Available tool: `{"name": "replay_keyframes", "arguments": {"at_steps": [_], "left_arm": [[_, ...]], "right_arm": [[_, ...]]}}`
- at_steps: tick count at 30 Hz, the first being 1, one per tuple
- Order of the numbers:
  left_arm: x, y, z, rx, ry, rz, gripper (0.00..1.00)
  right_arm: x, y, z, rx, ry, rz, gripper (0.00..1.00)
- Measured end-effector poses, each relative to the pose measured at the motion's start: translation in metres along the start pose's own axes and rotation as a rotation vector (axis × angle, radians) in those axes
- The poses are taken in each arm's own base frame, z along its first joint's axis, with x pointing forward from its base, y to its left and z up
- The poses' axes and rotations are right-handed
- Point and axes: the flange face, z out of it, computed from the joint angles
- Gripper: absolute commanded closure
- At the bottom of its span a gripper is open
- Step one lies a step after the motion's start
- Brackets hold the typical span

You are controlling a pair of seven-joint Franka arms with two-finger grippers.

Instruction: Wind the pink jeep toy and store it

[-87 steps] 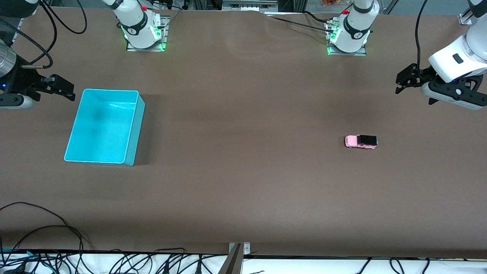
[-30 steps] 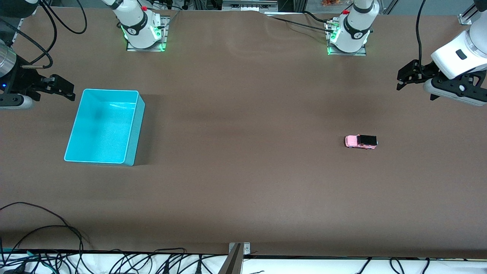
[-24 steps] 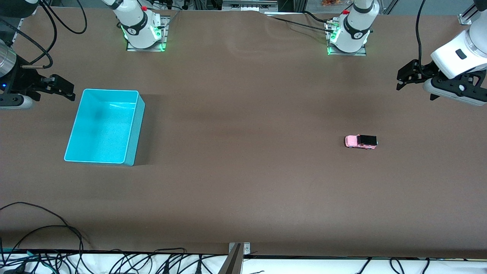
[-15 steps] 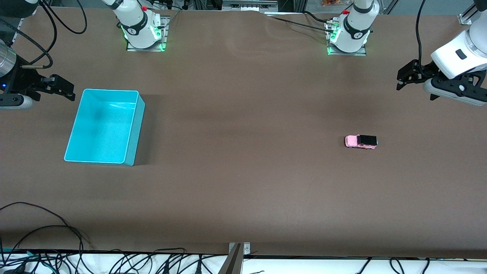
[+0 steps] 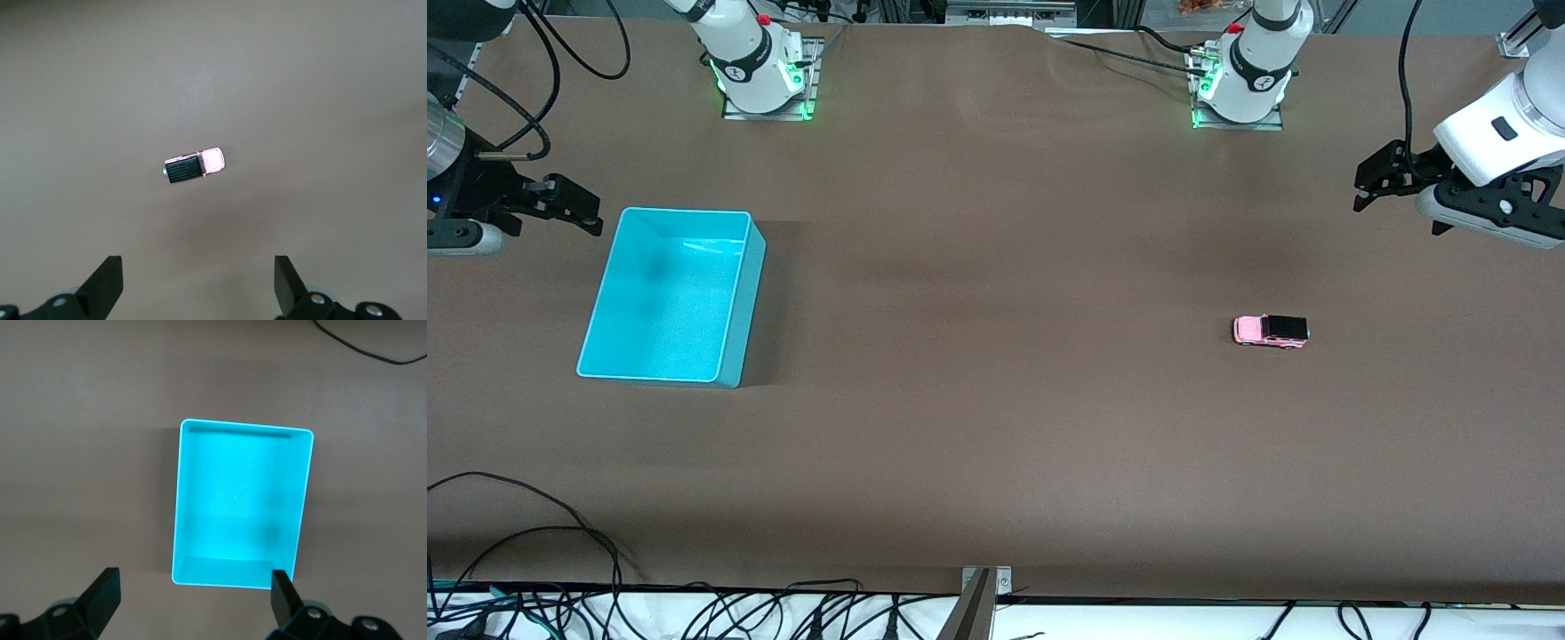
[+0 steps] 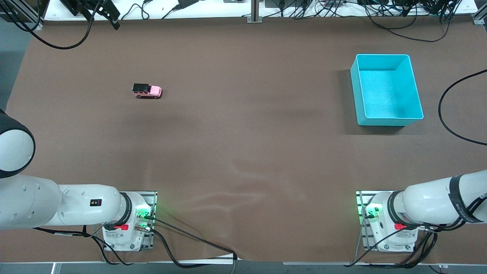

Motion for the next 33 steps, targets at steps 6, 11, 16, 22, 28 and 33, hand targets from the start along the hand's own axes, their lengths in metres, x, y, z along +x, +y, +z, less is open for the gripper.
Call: {"name": "replay_keyframes", "arguments": {"at_steps": [6, 11, 16, 22, 28, 33], "left_arm": [[0.0, 0.009, 0.006, -0.009, -0.039, 0.017, 0.0], [0.001, 0.018, 0.008, -0.012, -0.055, 0.032, 0.0], [0.002, 0.017, 0.011, -0.015, -0.063, 0.033, 0.0], [0.004, 0.016, 0.016, -0.019, -0.07, 0.08, 0.0], [0.011, 0.011, 0.024, -0.031, -0.081, 0.228, 0.0], [0.019, 0.0, 0.042, -0.057, -0.106, 0.417, 0.0]], "right_arm": [[0.0, 0.0, 0.0, 0.0, 0.0, 0.0, 0.0], [0.0, 0.0, 0.0, 0.0, 0.0, 0.0, 0.0], [0.0, 0.0, 0.0, 0.0, 0.0, 0.0, 0.0], [0.0, 0.0, 0.0, 0.0, 0.0, 0.0, 0.0], [0.0, 0.0, 0.0, 0.0, 0.0, 0.0, 0.0], [0.0, 0.0, 0.0, 0.0, 0.0, -0.001, 0.0]]}}
